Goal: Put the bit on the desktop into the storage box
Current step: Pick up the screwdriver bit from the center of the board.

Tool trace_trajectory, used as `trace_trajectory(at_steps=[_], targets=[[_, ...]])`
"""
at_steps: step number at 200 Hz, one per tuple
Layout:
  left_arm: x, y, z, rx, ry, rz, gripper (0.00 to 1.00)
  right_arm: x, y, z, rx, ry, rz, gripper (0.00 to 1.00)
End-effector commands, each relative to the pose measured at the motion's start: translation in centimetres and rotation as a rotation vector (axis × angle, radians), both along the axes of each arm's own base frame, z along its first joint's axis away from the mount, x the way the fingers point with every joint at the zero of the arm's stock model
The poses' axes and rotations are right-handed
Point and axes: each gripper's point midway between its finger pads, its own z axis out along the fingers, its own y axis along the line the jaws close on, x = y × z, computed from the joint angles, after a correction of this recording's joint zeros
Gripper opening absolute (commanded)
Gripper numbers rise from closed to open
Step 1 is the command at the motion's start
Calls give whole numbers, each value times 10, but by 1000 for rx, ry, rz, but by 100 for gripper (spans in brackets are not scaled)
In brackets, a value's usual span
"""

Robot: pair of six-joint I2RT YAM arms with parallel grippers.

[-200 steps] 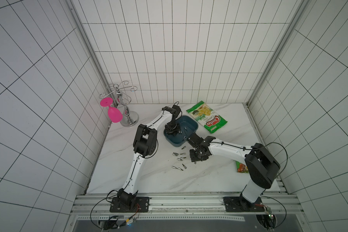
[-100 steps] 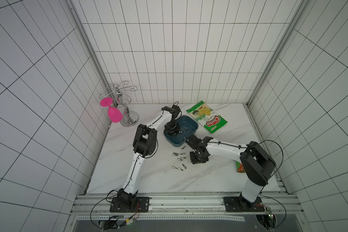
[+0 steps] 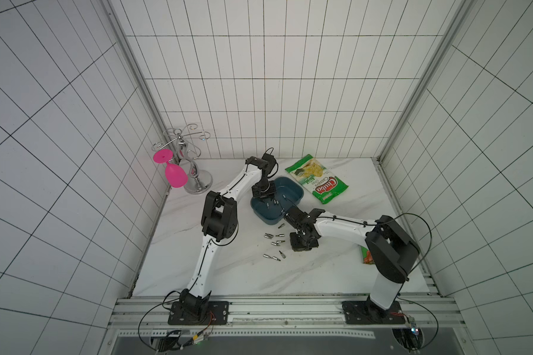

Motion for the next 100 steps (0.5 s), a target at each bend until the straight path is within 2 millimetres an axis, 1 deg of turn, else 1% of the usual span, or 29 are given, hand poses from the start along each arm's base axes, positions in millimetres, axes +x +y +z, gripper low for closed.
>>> trace_trajectory(at_steps=[1,10,39,59,78,100], targets=[[-1,8,45,-10,-75,5,33,-4,2,2,-10,19,18,5],[-6,11,52,-7,-80,6,33,-2,2,7,-6,4,20,0],[-29,28,65,17,-90,16,33,-3,-9,28,-23,-27,25,0],[-48,46,73,43,-111,36,33,0,-16,51,-15,-82,28,0],[-69,58,76,39,-112,57,34,11,-24,76,-8,-144,21,0],[-94,69,69,40,-89,84,34,34,-29,100,23,-186,6,0]])
